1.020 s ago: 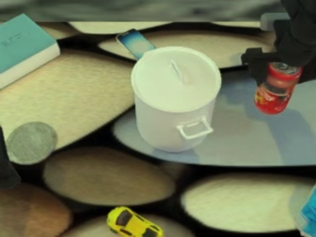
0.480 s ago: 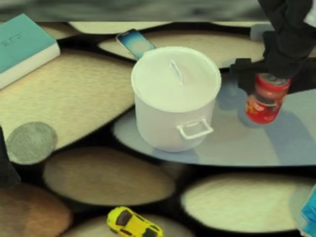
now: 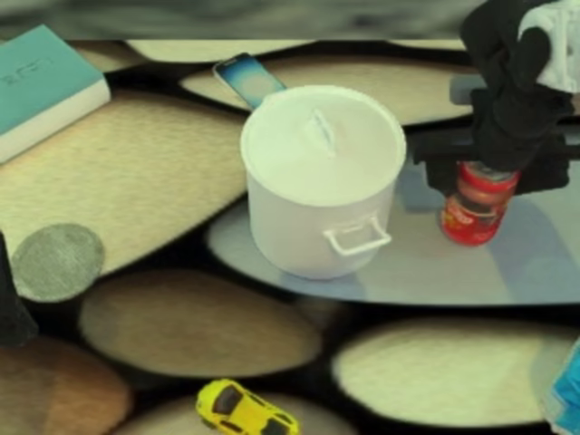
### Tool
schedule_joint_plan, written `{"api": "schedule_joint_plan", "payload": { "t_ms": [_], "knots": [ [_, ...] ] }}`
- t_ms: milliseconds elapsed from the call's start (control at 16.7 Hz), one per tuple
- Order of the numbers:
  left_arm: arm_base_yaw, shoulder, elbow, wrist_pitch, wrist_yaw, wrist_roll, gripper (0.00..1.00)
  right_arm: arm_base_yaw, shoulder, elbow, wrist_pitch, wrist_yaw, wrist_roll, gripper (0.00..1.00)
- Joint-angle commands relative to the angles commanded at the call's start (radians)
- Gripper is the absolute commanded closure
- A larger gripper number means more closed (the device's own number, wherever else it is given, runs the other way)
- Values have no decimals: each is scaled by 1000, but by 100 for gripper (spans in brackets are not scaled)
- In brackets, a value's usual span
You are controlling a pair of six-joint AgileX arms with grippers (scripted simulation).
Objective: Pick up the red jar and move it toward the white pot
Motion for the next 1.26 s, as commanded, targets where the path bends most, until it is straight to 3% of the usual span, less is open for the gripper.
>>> {"api": "schedule_joint_plan", "payload": {
  "t_ms": [120, 900, 1260],
  "knots": [
    [0, 0, 0, 0, 0, 0, 0, 0, 0, 0, 0, 0, 0, 100],
    [0, 0, 0, 0, 0, 0, 0, 0, 0, 0, 0, 0, 0, 2],
    [0, 0, 0, 0, 0, 0, 0, 0, 0, 0, 0, 0, 0, 0]
  ]
}}
